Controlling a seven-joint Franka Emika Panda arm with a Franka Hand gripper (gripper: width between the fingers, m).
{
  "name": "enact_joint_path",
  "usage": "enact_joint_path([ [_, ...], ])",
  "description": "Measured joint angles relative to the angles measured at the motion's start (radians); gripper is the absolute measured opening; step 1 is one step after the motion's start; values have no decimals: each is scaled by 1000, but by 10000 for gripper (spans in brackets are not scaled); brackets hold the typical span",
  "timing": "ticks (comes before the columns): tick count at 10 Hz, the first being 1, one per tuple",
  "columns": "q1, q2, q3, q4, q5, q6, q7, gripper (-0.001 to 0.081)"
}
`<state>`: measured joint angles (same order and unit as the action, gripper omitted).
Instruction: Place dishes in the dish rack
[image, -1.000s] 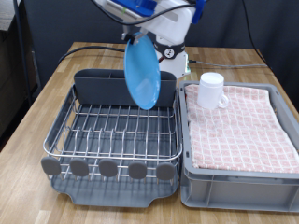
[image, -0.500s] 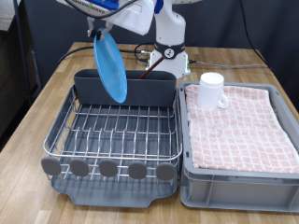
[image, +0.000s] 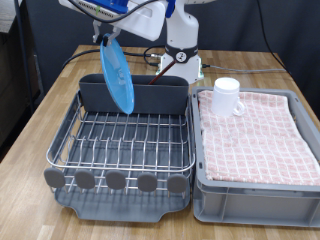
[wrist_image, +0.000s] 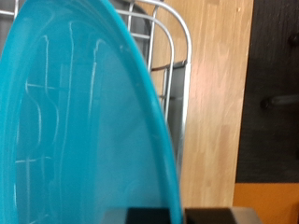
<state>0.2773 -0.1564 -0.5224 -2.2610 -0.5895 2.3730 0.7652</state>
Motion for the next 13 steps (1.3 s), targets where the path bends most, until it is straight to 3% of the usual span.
enact_joint_path([
  [4,-6,33,-22,-2,-85,50,-38,23],
  [10,-19,104,-95,-53,-189,283,-132,23],
  [13,-26,116,-113,-79,-247,320,-114,23],
])
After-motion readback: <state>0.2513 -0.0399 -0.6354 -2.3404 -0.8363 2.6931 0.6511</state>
